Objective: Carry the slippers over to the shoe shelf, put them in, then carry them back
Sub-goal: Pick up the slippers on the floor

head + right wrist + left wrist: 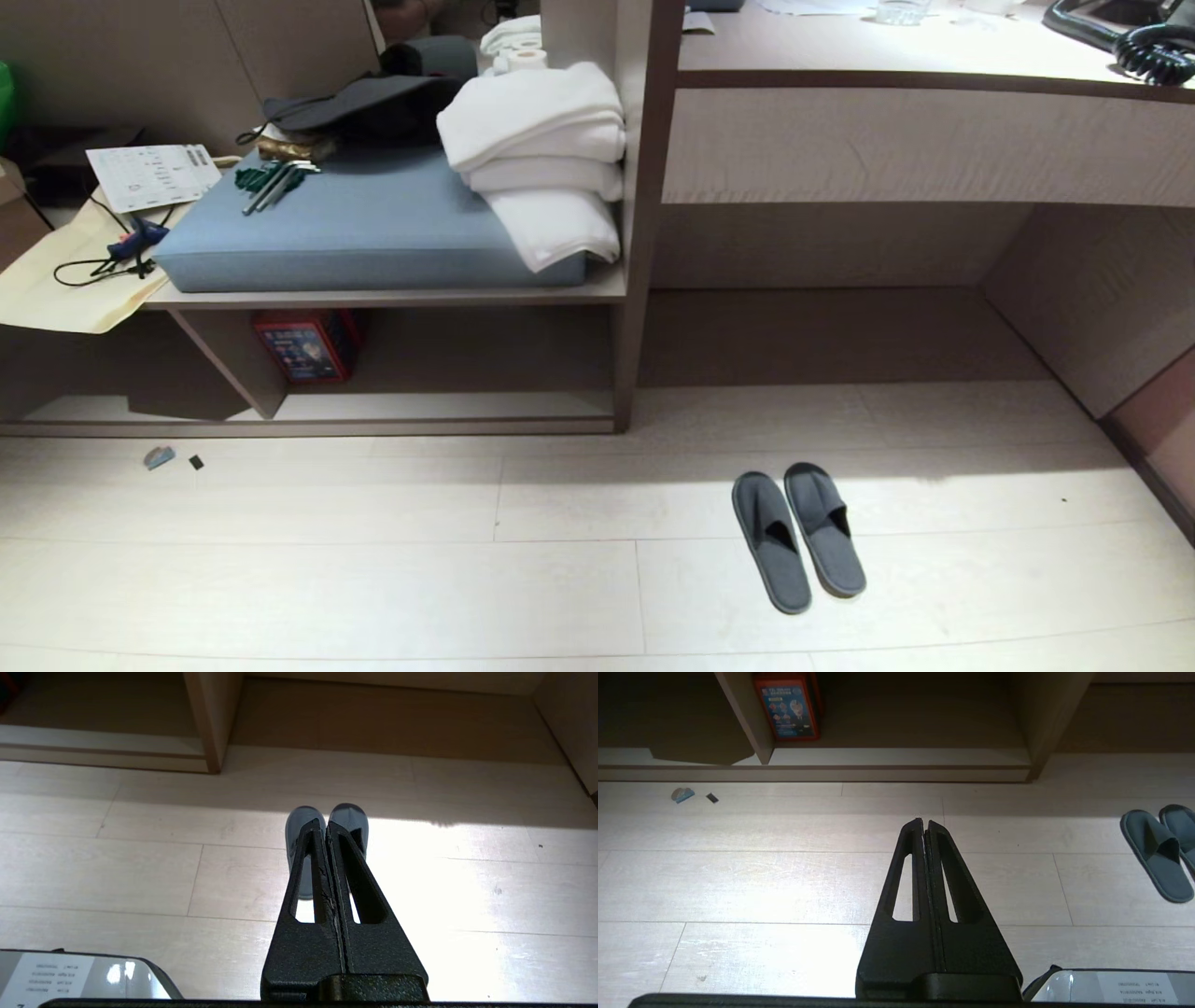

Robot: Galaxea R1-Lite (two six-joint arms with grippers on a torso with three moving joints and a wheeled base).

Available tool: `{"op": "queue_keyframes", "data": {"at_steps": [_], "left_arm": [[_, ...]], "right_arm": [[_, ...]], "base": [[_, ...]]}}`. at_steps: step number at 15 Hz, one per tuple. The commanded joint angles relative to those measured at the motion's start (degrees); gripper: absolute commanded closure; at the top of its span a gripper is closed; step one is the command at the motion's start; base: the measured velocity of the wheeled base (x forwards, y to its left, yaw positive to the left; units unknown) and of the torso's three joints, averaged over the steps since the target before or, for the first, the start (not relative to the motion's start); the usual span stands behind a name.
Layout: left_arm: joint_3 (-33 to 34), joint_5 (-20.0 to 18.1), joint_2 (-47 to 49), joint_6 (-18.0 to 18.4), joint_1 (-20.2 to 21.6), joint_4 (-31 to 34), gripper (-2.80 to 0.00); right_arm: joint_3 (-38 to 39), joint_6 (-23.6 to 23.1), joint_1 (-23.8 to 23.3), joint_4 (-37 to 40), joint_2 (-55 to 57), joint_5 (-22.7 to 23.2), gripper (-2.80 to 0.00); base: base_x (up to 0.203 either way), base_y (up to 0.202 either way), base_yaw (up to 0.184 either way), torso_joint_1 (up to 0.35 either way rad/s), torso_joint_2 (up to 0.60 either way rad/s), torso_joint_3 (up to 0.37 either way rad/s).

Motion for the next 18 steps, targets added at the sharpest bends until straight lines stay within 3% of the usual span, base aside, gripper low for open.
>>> {"op": "queue_keyframes", "data": {"at_steps": [1, 18], "left_arm": [[0.0, 0.0, 0.0, 0.0, 0.0, 0.0, 0.0], [0.0, 0.0, 0.1, 0.0, 0.0, 0.0, 0.0]], "right_arm": [[0.0, 0.0, 0.0, 0.0, 0.1, 0.0, 0.0], [0.0, -0.1, 0.0, 0.0, 0.1, 0.0, 0.0]], "base": [[0.0, 0.0, 0.0, 0.005, 0.0, -0.199], [0.0, 0.0, 0.0, 0.002, 0.0, -0.198]]}}
